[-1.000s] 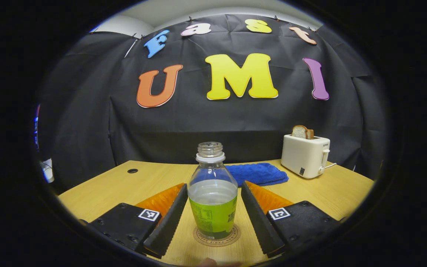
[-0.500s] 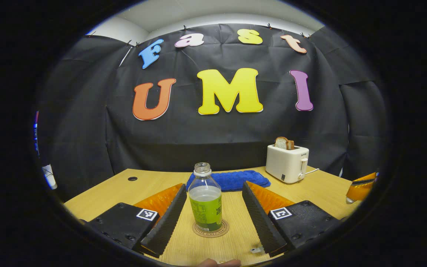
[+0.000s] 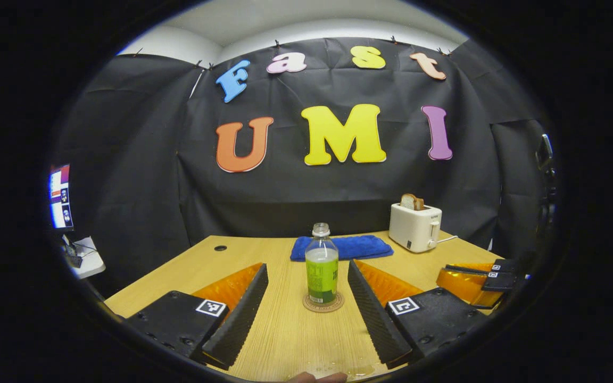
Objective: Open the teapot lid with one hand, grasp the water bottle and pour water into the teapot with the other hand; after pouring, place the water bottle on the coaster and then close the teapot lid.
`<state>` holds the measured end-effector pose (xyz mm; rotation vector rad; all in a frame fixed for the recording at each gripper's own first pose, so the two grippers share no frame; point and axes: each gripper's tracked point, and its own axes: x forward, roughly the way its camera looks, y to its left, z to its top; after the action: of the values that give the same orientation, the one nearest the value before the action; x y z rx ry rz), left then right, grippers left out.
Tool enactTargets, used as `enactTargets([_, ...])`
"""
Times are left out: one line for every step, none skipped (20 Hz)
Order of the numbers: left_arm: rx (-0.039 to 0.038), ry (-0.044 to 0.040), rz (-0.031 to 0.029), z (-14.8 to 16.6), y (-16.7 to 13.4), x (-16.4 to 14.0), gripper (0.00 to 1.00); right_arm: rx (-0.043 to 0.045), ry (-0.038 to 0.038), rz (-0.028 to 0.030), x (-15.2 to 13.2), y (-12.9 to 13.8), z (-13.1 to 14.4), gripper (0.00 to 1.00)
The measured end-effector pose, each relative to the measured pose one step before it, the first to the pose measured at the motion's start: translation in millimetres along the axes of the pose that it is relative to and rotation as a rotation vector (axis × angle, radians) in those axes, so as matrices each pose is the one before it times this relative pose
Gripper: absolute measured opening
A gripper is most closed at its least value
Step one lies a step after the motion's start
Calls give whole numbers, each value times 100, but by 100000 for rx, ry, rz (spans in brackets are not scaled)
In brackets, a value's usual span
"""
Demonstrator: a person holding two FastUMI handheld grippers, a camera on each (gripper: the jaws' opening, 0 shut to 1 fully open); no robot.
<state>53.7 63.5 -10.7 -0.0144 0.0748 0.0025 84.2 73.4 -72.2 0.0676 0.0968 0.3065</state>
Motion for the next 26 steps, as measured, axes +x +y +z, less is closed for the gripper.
enactTargets([-140, 285, 894, -108, 488, -389, 94, 2002, -1308, 30, 478, 424, -75, 0])
enactTargets([-456, 345, 851, -237, 478, -372, 95, 1775, -1211, 274, 440, 538, -34, 0])
enactTargets([-626, 29, 654, -76, 437, -441, 94, 1023, -755, -13, 403, 409, -254, 0])
enactTargets([-537, -277, -257, 4, 50, -273, 95, 15, -458, -57, 353, 378, -277, 0])
enactTargets([-394, -179, -1257, 75, -9, -438, 94, -687, -61, -301, 240, 334, -502, 0])
enactTargets([-267, -412, -762, 81, 70, -453, 95, -713, 44, -478, 203, 223, -363, 0])
enactTargets([-98, -1012, -256, 261, 247, -396, 95, -408, -400, -137, 58, 142, -286, 0])
enactTargets([-1035, -673, -813, 256, 57, -351, 94, 131, -220, -64, 91, 215, -236, 0])
enactTargets([-1451, -461, -2019, 10, -187, -302, 94, 538, -297, -51, 43, 166, -392, 0])
enactTargets([-877, -125, -1584, 118, -119, -222, 94, 102, 692, -587, 254, 79, -397, 2])
enactTargets([-209, 216, -284, -111, 296, -49, 94, 12, 655, -655, 294, -16, -348, 0])
enactTargets([-225, 361, 1338, 91, 652, -121, 94, -184, 760, -369, 209, 94, -268, 2])
enactTargets([141, -253, 1723, 250, 619, -67, 94, -232, 545, -569, 108, -28, -262, 0])
enactTargets([137, -655, 641, 173, 352, -21, 95, -335, 374, -42, 178, 53, -197, 0])
enactTargets([-507, -370, -123, 178, 196, -77, 95, -576, 353, -119, 171, 49, -234, 0])
enactTargets([-420, -149, -574, -85, -120, 107, 95, -865, 698, -568, 237, -94, -393, 0])
enactTargets([-193, 302, -52, -134, 91, 26, 94, -349, 337, 74, 157, 25, -408, 0])
enactTargets([192, 553, 126, -212, 139, 179, 94, -321, 351, -90, 305, -17, -392, 0])
enactTargets([358, 574, 366, -203, 95, 177, 95, -241, 904, -1256, 311, -432, -546, 0])
enactTargets([291, 593, 559, -149, 92, 124, 95, -264, 1151, -258, 315, -146, -553, 0])
enactTargets([429, 582, 1, -204, 28, 103, 95, -709, 702, -1399, 294, -304, -403, 0])
enactTargets([248, 260, 62, -121, 41, 12, 95, 128, 563, -959, 277, -374, -333, 0])
enactTargets([223, 254, -137, -82, -40, 85, 95, 334, 1622, 345, 291, 98, -747, 0])
enactTargets([158, 217, -222, -41, -184, 180, 95, 277, 1872, -103, 151, -133, -523, 0])
enactTargets([-33, 307, -208, -119, 4, 80, 95, -88, -1671, -148, -75, -67, 546, 0])
enactTargets([-8, 66, -362, -69, -96, 38, 95, -591, 1082, -265, 14, 100, -317, 0])
